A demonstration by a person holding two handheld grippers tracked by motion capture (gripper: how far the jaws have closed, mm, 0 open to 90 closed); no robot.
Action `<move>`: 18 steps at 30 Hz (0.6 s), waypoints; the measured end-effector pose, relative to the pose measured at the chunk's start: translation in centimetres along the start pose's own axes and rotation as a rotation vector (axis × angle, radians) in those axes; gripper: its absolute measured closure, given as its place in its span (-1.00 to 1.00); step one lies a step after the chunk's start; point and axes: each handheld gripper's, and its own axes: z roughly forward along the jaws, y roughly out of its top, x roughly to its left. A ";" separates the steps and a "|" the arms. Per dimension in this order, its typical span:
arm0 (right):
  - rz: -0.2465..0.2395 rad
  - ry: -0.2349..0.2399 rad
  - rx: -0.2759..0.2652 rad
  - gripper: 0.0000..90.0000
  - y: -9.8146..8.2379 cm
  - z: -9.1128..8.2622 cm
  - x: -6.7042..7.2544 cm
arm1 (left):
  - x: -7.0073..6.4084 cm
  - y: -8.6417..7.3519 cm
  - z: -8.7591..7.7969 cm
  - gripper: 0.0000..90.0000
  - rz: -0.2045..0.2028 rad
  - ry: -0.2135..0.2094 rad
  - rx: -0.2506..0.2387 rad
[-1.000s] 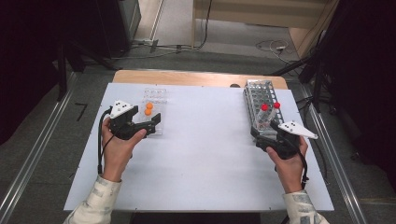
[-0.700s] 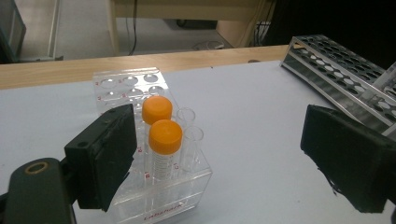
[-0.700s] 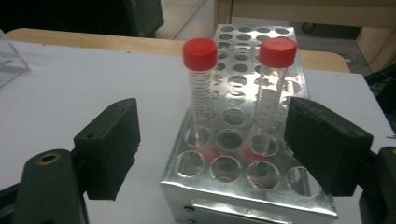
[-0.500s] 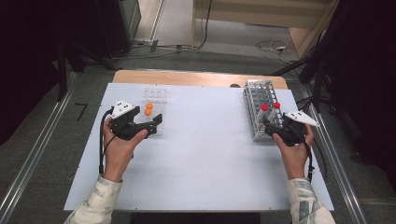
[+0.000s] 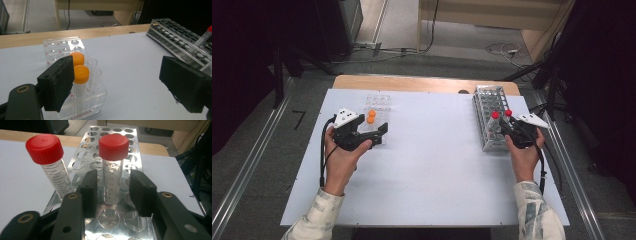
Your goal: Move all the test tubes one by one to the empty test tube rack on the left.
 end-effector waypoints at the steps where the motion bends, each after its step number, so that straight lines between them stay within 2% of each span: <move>1: -0.004 -0.001 0.003 0.35 0.0 0.1 0.0 | 0.0 0.0 0.0 -0.71 0.000 0.000 0.001; 6: -0.011 0.013 0.014 0.57 -0.1 0.2 -0.1 | 0.0 0.0 0.0 -0.71 -0.002 0.001 -0.001; 12: -0.013 0.015 0.009 0.59 0.0 0.2 -0.1 | -0.1 0.0 0.0 -0.71 0.003 0.000 0.003; 18: -0.010 0.024 -0.020 0.59 0.8 -0.6 -0.2 | 0.0 0.0 0.0 -0.71 0.000 0.003 0.001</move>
